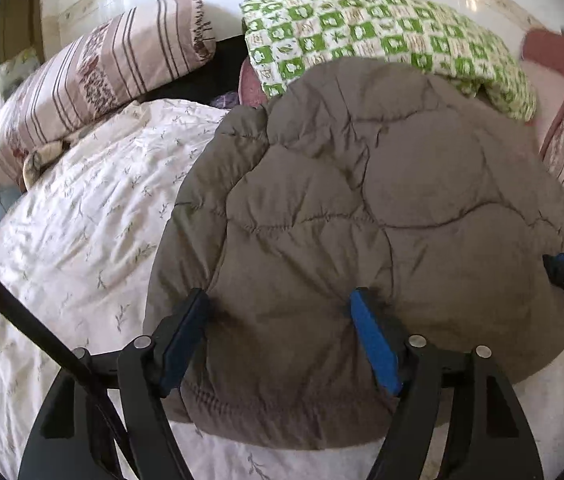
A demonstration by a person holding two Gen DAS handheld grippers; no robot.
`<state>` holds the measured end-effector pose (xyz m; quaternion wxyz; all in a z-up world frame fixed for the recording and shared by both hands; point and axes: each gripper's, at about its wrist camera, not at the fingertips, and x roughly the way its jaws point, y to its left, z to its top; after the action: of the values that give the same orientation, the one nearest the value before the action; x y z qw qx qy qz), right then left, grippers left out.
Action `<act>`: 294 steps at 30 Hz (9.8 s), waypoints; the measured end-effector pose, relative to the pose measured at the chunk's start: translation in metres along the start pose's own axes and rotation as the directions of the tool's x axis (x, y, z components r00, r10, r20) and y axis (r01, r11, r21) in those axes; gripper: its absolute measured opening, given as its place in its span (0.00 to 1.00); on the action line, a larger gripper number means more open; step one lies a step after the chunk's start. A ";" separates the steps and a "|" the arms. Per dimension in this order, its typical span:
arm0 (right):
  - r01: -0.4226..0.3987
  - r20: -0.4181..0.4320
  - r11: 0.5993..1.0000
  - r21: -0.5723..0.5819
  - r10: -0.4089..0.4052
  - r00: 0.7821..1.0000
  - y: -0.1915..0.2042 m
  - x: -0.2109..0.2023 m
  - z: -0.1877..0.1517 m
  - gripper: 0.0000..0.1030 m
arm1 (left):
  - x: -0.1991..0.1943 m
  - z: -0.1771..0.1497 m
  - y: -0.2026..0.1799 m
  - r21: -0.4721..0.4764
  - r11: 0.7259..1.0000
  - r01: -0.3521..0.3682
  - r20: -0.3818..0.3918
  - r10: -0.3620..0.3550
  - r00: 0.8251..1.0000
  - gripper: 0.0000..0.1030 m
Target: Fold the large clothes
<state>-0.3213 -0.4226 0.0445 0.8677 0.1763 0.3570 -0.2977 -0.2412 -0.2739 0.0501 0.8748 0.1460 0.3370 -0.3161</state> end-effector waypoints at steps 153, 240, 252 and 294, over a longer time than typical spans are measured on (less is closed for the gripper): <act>-0.147 -0.066 0.968 0.203 0.163 0.984 -0.054 0.004 -0.008 0.47 | 0.001 0.008 0.065 -0.126 0.991 -0.035 -0.019 0.033 0.999 0.67; -0.060 -0.008 0.998 0.034 0.061 0.998 -0.015 -0.041 -0.035 0.56 | -0.040 -0.024 -0.053 0.144 0.989 0.038 0.080 -0.050 0.996 0.86; -0.087 0.015 0.995 -0.038 0.088 0.996 0.025 -0.109 -0.072 0.56 | -0.107 -0.057 -0.036 0.123 0.992 -0.005 0.102 -0.007 0.995 0.86; 0.169 -0.003 0.975 0.141 -0.171 0.985 -0.048 -0.111 -0.117 0.64 | -0.103 -0.093 -0.008 0.031 0.999 -0.019 0.025 0.018 1.000 0.88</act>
<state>-0.4755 -0.3552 0.0408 0.8261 0.2044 0.3448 -0.3961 -0.3517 -0.1892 0.0518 0.8794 0.1589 0.3197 -0.3150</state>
